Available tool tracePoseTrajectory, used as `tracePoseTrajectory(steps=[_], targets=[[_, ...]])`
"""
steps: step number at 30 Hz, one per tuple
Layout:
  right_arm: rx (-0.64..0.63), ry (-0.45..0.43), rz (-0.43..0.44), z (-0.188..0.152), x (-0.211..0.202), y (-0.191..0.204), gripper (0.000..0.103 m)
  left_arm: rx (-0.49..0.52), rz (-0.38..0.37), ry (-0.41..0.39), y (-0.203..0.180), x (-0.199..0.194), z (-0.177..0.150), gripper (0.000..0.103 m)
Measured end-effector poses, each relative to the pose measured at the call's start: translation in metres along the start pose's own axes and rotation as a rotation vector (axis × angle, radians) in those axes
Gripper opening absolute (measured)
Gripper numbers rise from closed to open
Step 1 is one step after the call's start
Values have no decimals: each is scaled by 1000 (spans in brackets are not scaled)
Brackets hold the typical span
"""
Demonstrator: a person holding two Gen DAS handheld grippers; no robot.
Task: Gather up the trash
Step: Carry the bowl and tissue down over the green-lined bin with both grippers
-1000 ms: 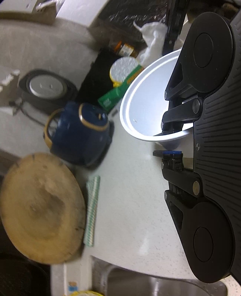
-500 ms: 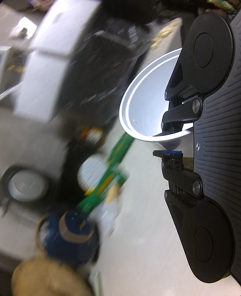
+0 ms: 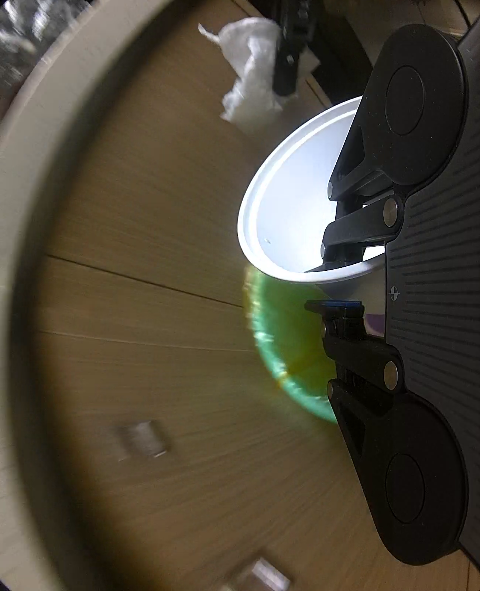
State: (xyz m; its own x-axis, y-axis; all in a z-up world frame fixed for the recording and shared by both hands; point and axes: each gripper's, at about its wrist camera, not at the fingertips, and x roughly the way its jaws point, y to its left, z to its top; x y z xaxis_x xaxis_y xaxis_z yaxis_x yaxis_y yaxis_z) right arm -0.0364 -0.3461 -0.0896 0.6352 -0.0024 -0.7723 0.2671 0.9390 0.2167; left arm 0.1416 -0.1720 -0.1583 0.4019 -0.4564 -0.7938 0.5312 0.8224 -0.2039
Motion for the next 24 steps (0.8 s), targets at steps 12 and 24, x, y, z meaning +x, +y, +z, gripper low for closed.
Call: tracePoseTrajectory(steps=[12,24], targets=[[30,77,32,-3,63,-5,6,-114,72,136,32,78,-13,14],[-3,126,24,-16,91,11,6,-201,84,213,39,139,-43,14]])
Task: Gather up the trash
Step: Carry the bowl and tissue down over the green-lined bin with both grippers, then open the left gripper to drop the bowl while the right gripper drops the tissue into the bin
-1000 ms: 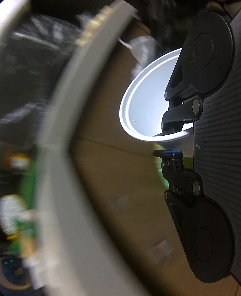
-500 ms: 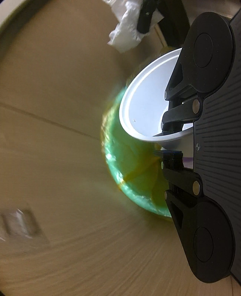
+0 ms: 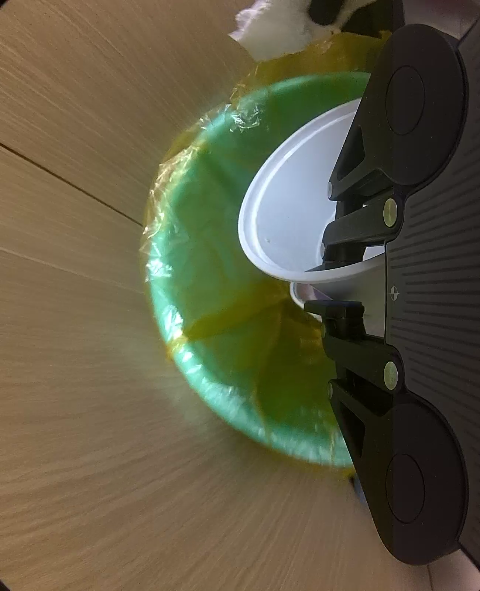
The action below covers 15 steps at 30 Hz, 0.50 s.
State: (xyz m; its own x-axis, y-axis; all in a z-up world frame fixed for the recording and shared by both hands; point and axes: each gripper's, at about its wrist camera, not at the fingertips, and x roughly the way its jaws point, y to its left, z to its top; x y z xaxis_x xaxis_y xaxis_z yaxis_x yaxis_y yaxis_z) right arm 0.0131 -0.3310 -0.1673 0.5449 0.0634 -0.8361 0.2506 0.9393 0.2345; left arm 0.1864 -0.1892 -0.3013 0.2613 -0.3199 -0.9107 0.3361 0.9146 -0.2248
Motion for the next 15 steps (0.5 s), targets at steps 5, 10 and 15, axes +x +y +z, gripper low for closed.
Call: tracePoseTrajectory(steps=[5,10,15], targets=[[2,25,0,-1,9,8,6,-40,-30,102,16,54,-13,36],[-35,31,-5,0,8,18,6,-90,-82,97,31,42,-18,37],[-58,51,12,0,16,22,6,-27,-117,9,26,18,-12,36]])
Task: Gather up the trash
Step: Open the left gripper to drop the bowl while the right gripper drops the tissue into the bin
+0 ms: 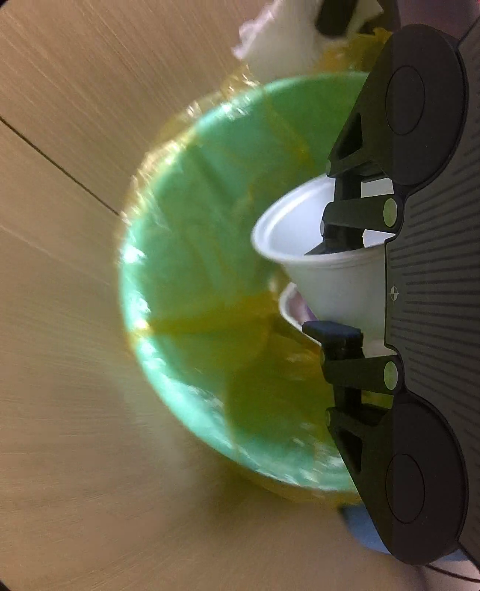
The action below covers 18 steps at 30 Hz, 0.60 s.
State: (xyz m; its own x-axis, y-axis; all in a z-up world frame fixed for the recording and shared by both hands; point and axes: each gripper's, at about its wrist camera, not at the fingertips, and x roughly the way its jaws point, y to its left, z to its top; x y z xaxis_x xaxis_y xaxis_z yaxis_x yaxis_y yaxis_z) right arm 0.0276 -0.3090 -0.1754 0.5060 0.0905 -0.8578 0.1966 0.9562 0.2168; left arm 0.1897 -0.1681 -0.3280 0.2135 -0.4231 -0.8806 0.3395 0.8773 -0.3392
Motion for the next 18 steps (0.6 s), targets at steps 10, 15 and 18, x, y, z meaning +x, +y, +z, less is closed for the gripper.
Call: tracePoseTrajectory(steps=[10,15,18], targets=[[-92,-45,-73,11,-8,25,6,-13,-57,112,10,38,-7,36],[-30,62,4,7,15,20,7,-62,-121,12,22,-20,-4,36],[-4,135,87,5,33,26,9,-55,-123,-52,23,-56,-10,36]])
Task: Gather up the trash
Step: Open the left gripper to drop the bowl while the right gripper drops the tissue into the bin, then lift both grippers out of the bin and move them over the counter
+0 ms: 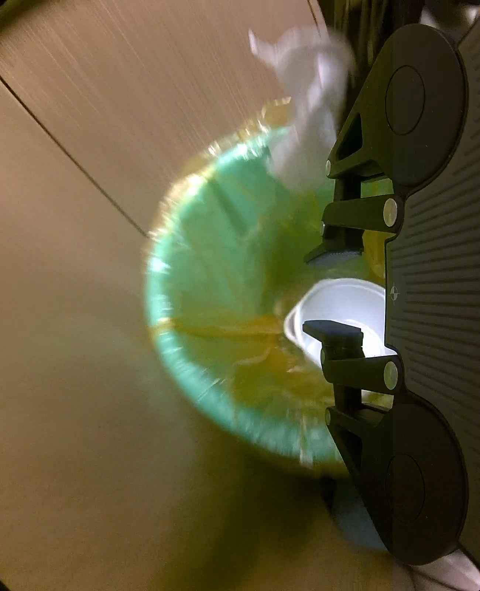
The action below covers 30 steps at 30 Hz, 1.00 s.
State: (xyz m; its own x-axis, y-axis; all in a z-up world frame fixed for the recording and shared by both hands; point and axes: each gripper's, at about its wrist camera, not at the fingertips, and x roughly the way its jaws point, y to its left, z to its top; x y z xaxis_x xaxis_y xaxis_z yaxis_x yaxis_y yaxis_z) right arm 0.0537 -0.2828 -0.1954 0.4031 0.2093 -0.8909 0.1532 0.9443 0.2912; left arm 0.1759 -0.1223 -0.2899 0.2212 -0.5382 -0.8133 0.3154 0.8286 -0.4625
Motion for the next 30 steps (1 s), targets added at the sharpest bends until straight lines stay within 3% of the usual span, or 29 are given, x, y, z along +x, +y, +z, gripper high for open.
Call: tracePoseTrajectory(steps=[2,4,7,12,21,26,28,30], targets=[[0,34,25,1,9,6,26,21,16,-32,0,-17,-2,36],[-8,26,17,0,11,15,58,13,27,-57,1,-32,-4,36],[-18,2,6,-1,2,21,60,-9,40,-94,5,-56,-7,36],[-31,-48,-34,-7,-32,32,60,62,102,-157,-11,-95,-16,36],[-150,-203,-176,-18,-107,74,64,242,68,-343,-68,-192,-18,36],[-197,-307,-145,-16,-158,106,77,334,73,-465,-96,-255,-13,36],[-205,-362,-108,-12,-179,121,83,367,89,-503,-106,-274,-11,36],[-207,-396,-52,-3,-197,136,84,383,108,-538,-110,-294,-9,36]])
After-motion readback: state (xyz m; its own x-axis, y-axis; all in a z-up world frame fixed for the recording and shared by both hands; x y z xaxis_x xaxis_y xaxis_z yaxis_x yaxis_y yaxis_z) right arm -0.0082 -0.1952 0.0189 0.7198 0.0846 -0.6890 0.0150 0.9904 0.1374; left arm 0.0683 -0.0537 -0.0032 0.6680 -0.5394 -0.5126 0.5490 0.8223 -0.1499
